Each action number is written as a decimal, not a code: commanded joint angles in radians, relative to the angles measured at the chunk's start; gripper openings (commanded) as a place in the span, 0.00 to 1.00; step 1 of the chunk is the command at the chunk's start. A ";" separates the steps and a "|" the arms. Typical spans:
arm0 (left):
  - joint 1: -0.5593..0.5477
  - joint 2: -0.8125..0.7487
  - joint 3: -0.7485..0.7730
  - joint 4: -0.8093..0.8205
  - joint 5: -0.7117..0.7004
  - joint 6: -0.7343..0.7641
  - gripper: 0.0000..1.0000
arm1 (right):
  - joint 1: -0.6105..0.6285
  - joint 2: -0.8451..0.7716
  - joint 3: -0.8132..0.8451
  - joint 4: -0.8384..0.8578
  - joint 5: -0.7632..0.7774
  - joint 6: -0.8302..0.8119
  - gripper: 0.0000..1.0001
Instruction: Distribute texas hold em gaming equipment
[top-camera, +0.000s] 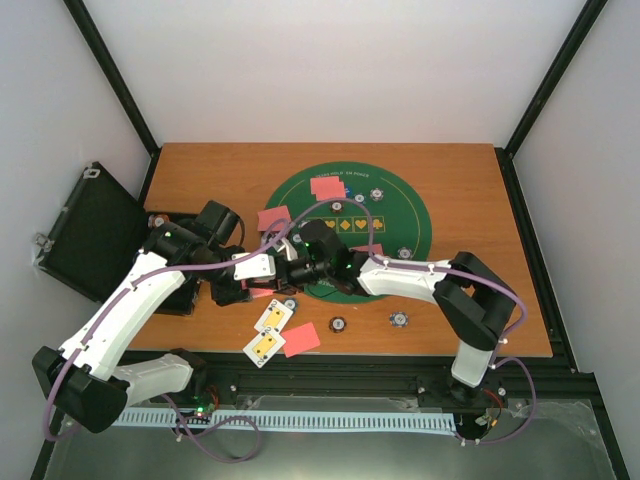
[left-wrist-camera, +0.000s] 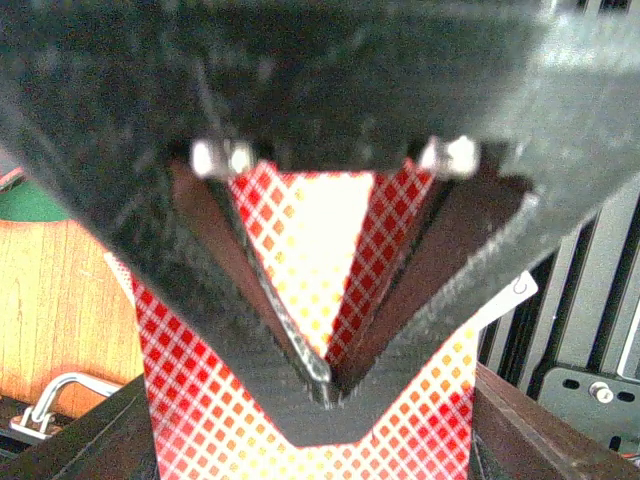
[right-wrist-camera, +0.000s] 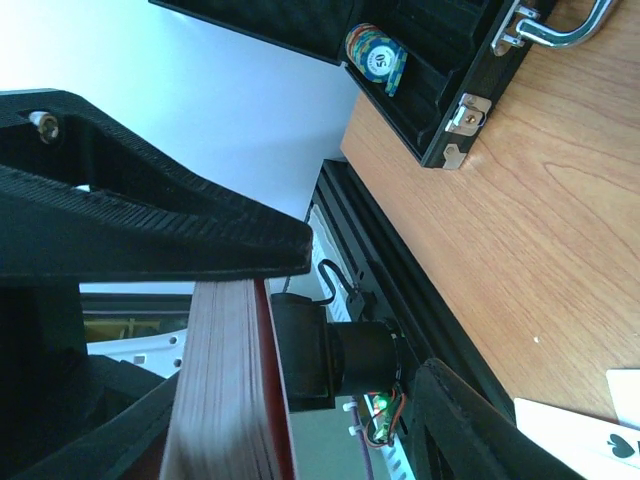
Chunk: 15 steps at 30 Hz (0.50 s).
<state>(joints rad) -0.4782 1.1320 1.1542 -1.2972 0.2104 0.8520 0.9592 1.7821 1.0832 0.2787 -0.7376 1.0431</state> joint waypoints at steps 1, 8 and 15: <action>-0.005 -0.023 0.047 -0.028 0.016 -0.002 0.18 | -0.029 -0.033 -0.045 -0.087 0.039 -0.033 0.49; -0.005 -0.028 0.041 -0.026 0.012 0.003 0.18 | -0.041 -0.074 -0.069 -0.127 0.057 -0.059 0.45; -0.005 -0.024 0.028 -0.016 0.011 0.002 0.17 | -0.043 -0.103 -0.071 -0.170 0.069 -0.080 0.41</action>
<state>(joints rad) -0.4782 1.1320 1.1542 -1.3029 0.2058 0.8524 0.9287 1.6962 1.0328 0.2150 -0.7181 1.0000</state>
